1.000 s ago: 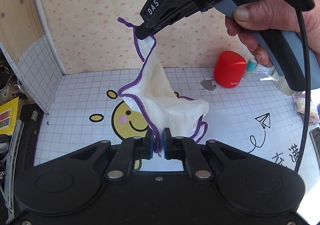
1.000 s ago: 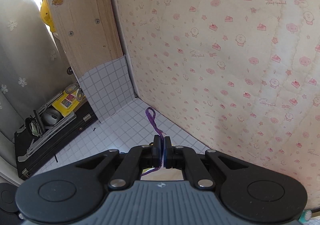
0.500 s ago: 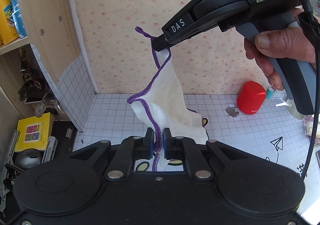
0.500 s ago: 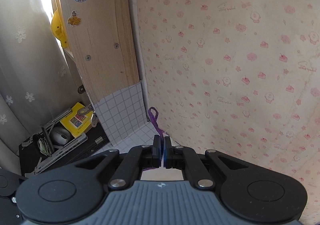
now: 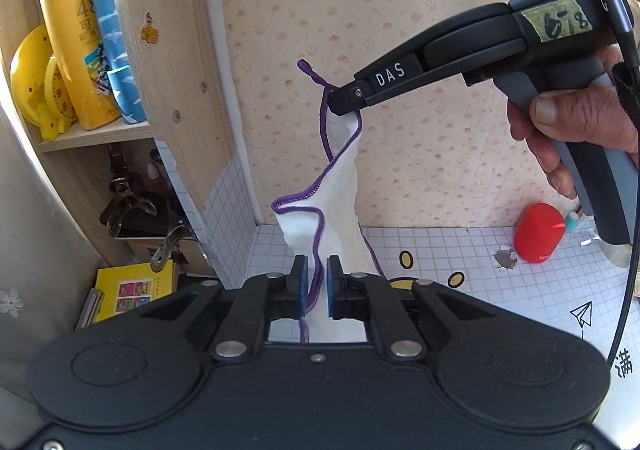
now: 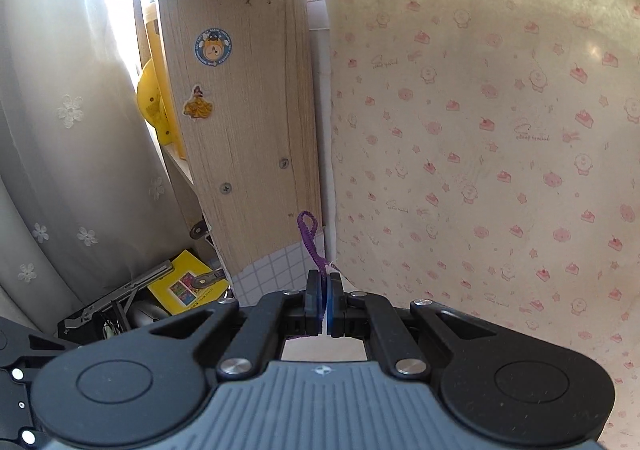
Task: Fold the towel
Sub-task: 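Raise the towel high with both grippers so it hangs unfolded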
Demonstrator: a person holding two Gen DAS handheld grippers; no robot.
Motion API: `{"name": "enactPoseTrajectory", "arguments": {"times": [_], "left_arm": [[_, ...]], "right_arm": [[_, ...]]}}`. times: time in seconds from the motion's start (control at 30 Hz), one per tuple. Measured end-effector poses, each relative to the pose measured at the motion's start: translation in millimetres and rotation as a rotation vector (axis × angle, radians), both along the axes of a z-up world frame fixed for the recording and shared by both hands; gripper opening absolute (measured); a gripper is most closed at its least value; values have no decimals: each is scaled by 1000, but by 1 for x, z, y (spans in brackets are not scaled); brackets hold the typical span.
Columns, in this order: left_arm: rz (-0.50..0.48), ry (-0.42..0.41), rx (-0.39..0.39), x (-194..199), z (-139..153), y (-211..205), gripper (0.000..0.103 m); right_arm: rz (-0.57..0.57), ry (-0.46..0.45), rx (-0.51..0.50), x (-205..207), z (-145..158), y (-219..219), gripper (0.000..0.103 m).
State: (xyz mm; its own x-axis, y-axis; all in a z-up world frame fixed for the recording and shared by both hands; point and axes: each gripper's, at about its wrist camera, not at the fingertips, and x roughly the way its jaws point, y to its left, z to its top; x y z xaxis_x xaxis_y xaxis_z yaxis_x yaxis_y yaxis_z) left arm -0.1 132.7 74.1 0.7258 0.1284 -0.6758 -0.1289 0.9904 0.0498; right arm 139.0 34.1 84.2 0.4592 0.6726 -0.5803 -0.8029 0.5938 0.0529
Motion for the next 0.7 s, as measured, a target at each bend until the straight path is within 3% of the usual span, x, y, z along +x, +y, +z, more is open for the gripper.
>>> {"name": "enactPoseTrajectory", "arguments": {"times": [0.27,0.43,0.57,0.6,0.63,0.67,0.7], "left_arm": [[-2,-3,41,-4,15,-3,10],[7,38,-8,-8,-9,-8,11],[-10,85,2,-10,-33,-14,12],[-15,95,0,-10,-40,-15,15],[-15,99,5,-10,-46,-16,24],[-10,104,17,-10,-52,-18,41],[-10,103,28,-10,-56,-19,47]], "right_arm": [[30,-28,35,-5,18,17,2],[29,-13,31,-5,12,12,2],[26,-9,21,-7,9,6,2],[24,-9,18,-7,9,4,2],[20,-8,15,-7,9,3,2],[17,-7,13,-7,9,1,2],[14,-6,10,-7,8,-1,2]]}}
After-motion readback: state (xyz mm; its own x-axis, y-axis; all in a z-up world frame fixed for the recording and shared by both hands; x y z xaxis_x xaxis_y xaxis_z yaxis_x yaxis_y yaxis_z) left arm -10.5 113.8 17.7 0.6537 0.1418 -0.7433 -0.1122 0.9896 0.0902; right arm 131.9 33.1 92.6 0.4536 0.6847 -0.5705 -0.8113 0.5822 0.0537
